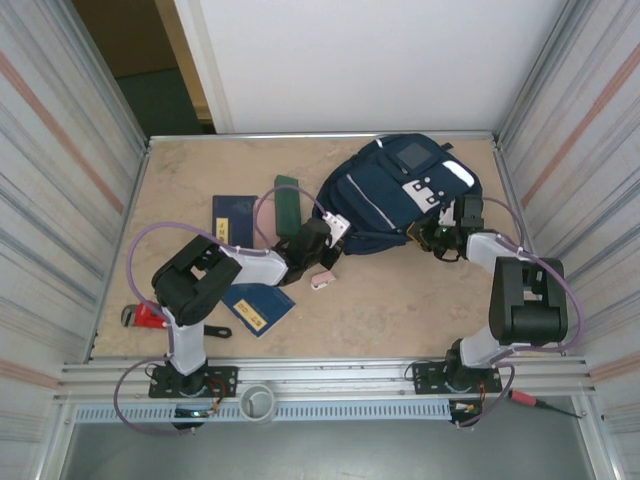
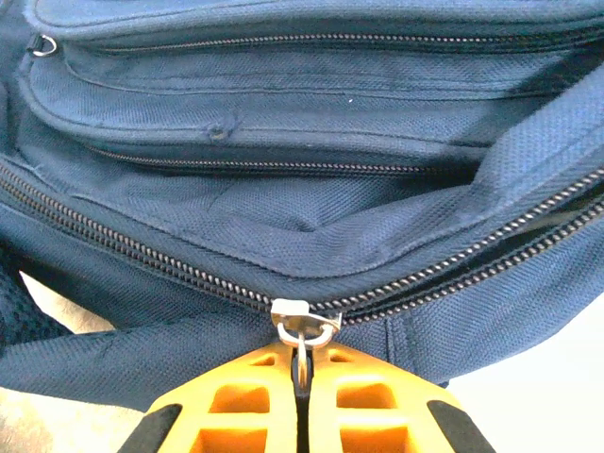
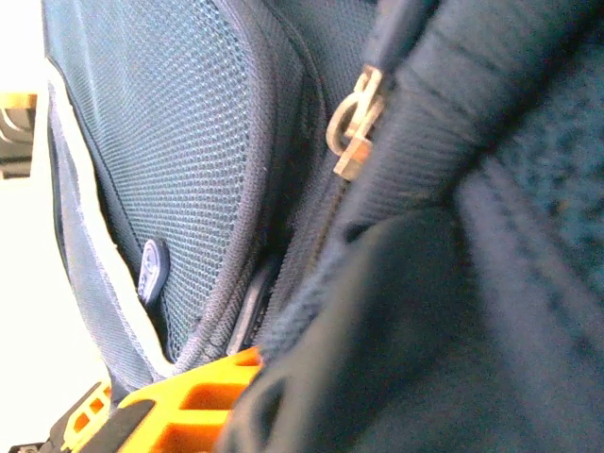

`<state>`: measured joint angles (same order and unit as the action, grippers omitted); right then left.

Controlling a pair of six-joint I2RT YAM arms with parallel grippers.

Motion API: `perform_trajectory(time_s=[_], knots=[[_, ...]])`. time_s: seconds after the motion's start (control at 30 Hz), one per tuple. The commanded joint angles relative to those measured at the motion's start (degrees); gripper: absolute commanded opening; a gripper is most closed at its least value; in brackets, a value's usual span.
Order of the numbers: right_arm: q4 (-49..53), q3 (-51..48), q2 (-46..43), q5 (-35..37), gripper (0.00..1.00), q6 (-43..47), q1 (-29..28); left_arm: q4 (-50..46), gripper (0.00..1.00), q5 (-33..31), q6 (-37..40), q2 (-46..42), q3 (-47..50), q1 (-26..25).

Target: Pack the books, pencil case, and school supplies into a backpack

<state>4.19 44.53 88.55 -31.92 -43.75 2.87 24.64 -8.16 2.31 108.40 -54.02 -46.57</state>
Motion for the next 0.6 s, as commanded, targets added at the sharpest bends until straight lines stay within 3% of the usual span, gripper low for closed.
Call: perform_trajectory(time_s=[0.0, 0.17, 0.27, 0.43, 0.57], knots=[[2.2, 3.7, -0.6, -0.8, 0.29, 4.8, 2.2, -3.8, 0.00, 1.9, -0.1, -1.7, -2.0, -1.3], [3.0, -3.1, -7.8, 1.7, 0.62, 2.9, 3.0, -5.2, 0.00, 3.6, -2.6, -1.9, -4.1, -4.3], [-0.4, -9.0, -13.1, 1.6, 0.71, -2.2, 1.4, -5.4, 0.00, 4.1, -2.5, -1.7, -5.1, -6.1], [-2.7, -12.4, -18.0, 9.2, 0.75, -8.0, -7.6, -5.2, 0.00, 5.1, -2.1, -2.0, -5.4, -7.5], [-5.3, -10.2, -15.0, 14.5, 0.71, -9.8, -12.4, -4.4, 0.00, 5.1, -1.5, -2.6, -4.5, -8.0]])
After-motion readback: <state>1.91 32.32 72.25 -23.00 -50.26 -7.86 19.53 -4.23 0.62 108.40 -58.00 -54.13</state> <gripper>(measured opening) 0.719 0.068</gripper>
